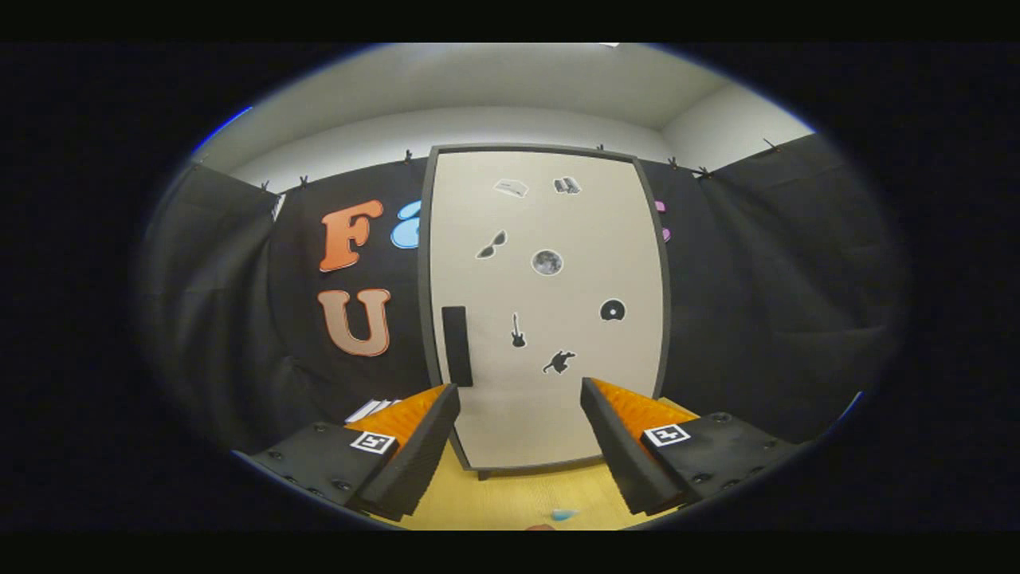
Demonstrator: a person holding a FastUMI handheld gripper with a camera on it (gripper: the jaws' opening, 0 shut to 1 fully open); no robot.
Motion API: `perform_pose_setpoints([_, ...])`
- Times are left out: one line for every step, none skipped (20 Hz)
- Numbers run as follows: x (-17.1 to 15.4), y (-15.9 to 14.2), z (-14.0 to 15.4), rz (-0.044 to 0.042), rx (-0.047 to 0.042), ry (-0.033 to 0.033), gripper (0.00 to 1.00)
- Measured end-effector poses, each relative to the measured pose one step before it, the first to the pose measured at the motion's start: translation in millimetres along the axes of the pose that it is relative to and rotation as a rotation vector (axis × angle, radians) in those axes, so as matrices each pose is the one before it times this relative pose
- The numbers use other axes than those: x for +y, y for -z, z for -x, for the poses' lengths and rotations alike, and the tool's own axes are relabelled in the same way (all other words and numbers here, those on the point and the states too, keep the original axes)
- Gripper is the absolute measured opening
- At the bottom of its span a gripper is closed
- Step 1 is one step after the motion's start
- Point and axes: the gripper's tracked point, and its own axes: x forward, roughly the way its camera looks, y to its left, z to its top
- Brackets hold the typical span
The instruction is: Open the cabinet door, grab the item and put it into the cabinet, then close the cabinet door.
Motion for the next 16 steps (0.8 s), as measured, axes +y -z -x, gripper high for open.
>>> perform_pose_setpoints([1.14, 1.09, -4.18, 0.00253, -0.00126, -0.00056, 0.97])
perform_pose_setpoints([2.43, 0.92, -4.43, 0.00145, 0.00114, -0.00420, 0.98])
perform_pose_setpoints([3.55, 1.31, -5.04, -0.00059, 0.00305, -0.00647, 0.98])
perform_pose_setpoints([4.02, 1.69, -5.40, 0.00023, 0.00266, -0.00744, 0.98])
perform_pose_setpoints([3.01, 0.36, -5.39, 0.00250, 0.00140, -0.00488, 0.98])
perform_pose_setpoints([3.17, 1.15, -6.34, 0.00330, 0.00064, -0.00307, 0.98])
perform_pose_setpoints([2.79, 0.56, -7.61, 0.00365, 0.00157, -0.00265, 0.98])
perform_pose_setpoints([2.85, 0.50, -7.76, 0.00416, 0.00037, -0.00156, 0.98])
perform_pose_setpoints([2.65, 0.77, -7.90, 0.00427, 0.00257, -0.00034, 0.98])
perform_pose_setpoints([2.53, 0.96, -8.34, 0.00549, 0.00431, 0.00013, 0.98])
perform_pose_setpoints([2.48, 1.11, -8.81, 0.00536, 0.00602, 0.00124, 0.98])
perform_pose_setpoints([2.09, 2.01, -9.27, 0.00565, 0.00982, 0.00232, 0.98])
perform_pose_setpoints([3.93, 1.59, -8.53, 0.00286, 0.00767, -0.00369, 0.97])
perform_pose_setpoints([5.46, 1.52, -8.38, 0.00275, 0.00551, -0.00908, 0.97])
perform_pose_setpoints([4.91, 1.90, -7.41, 0.00420, 0.00778, -0.00828, 0.97])
perform_pose_setpoints([4.49, 4.36, -8.45, 0.00763, 0.01244, -0.00523, 0.97])
